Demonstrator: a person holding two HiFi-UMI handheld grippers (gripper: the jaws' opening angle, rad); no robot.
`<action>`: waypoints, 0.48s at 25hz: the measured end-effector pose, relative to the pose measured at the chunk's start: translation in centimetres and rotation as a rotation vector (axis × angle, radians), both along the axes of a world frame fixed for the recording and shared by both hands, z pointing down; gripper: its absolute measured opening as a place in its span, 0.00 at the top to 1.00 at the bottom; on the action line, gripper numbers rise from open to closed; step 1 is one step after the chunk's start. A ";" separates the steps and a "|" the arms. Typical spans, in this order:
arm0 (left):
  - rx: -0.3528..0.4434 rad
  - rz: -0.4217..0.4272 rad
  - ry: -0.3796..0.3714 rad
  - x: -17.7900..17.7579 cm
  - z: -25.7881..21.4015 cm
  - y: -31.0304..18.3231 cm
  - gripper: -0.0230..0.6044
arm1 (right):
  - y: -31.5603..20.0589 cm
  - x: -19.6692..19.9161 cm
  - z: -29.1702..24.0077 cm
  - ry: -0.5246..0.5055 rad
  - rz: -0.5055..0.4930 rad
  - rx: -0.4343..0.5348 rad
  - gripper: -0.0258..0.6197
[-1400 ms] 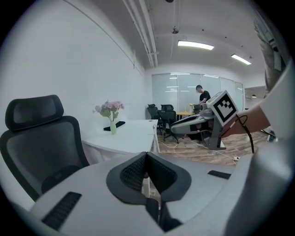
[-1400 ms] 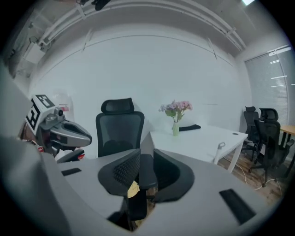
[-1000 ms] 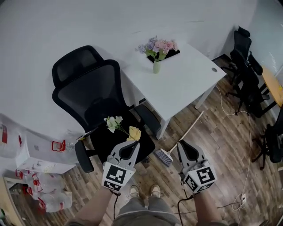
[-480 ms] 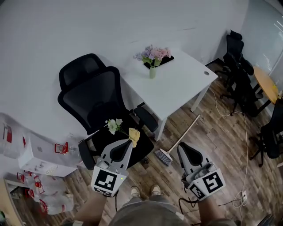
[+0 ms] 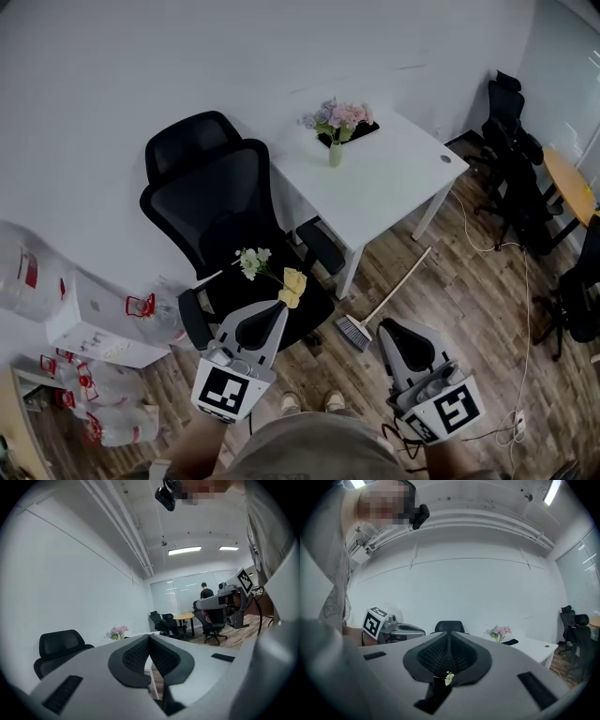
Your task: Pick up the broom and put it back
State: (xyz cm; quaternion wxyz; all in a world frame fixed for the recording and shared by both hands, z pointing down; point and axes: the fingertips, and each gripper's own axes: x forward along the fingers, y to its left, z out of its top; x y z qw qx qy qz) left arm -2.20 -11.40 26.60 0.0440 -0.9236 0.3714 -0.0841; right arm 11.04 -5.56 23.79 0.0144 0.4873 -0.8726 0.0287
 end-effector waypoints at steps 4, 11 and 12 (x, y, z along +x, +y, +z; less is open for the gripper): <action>-0.017 -0.006 -0.002 -0.5 0.3 0.7 0.94 | 0.3 -0.9 0.5 -0.003 -0.017 -0.016 0.89; -0.030 -0.011 -0.004 -0.8 0.8 1.4 0.94 | 0.5 -1.2 1.0 0.002 -0.016 -0.029 0.89; -0.031 -0.009 -0.005 -0.8 0.8 1.5 0.94 | 0.5 -1.3 1.1 0.003 -0.016 -0.031 0.89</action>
